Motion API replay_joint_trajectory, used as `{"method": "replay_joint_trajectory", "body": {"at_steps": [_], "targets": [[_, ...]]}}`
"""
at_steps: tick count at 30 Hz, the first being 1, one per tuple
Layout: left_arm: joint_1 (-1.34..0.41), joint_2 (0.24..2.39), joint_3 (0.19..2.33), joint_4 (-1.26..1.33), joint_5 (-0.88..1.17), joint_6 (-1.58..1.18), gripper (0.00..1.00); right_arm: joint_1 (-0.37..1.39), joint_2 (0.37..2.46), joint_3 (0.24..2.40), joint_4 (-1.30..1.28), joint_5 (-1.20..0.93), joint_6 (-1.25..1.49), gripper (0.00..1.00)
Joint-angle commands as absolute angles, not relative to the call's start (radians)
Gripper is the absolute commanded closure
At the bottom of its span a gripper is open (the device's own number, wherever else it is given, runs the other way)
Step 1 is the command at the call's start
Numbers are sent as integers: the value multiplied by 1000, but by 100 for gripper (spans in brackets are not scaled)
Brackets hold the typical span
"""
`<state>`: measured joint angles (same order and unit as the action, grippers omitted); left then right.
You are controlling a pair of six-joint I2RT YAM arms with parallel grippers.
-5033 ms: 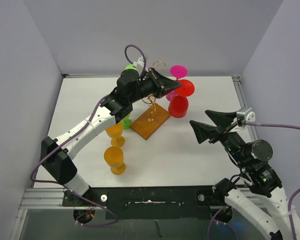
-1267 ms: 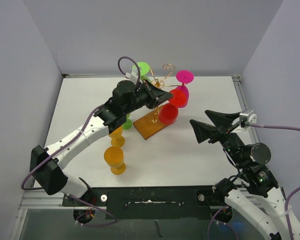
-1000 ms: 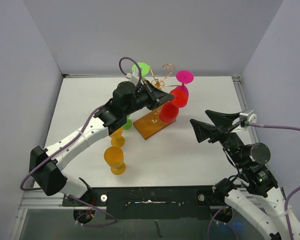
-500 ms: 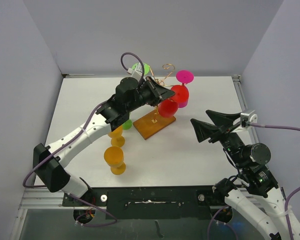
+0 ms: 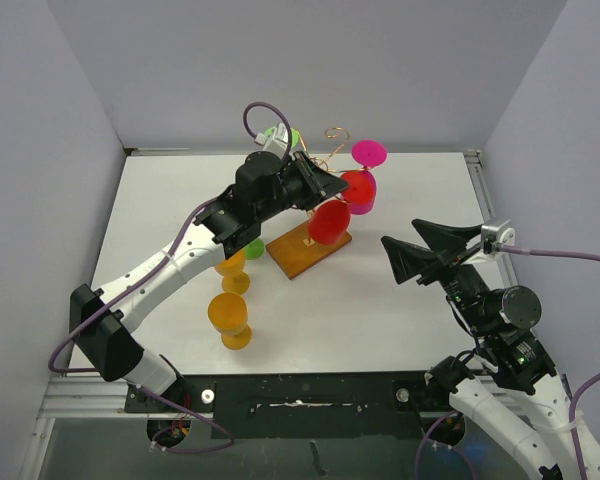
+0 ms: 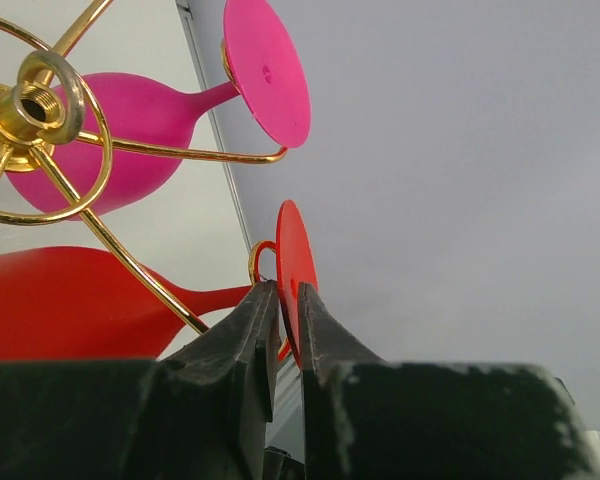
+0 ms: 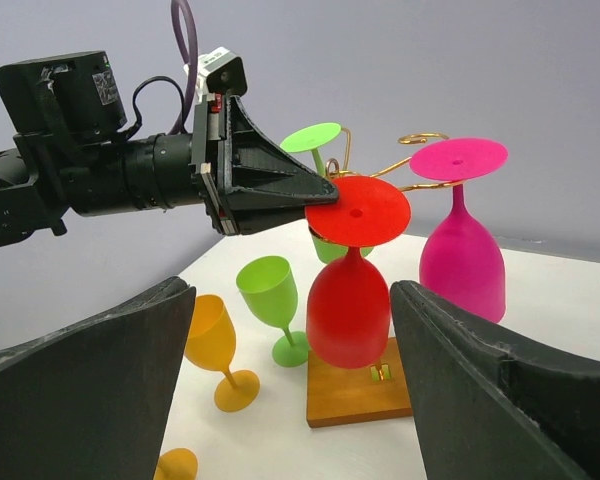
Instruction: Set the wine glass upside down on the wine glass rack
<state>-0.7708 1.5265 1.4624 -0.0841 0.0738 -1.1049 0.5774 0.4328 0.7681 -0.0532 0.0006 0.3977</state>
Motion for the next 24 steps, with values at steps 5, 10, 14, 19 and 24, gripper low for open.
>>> {"method": "replay_joint_trajectory", "body": {"at_steps": [5,10,14,19,24], "targets": [[-761,1537,1531,-148,3,-1031,85,578,445,763,8,24,391,19],[-761,1537,1552,-196,-16,-997,79,578,445,760,12,25,392,19],[-758,1532,1565,-218,-19,-969,71,578,446,760,13,26,393,19],[-757,1510,1557,-208,-22,-949,62,579,447,759,13,26,396,19],[-751,1507,1563,-235,-37,-921,61,579,449,758,14,26,397,19]]}}
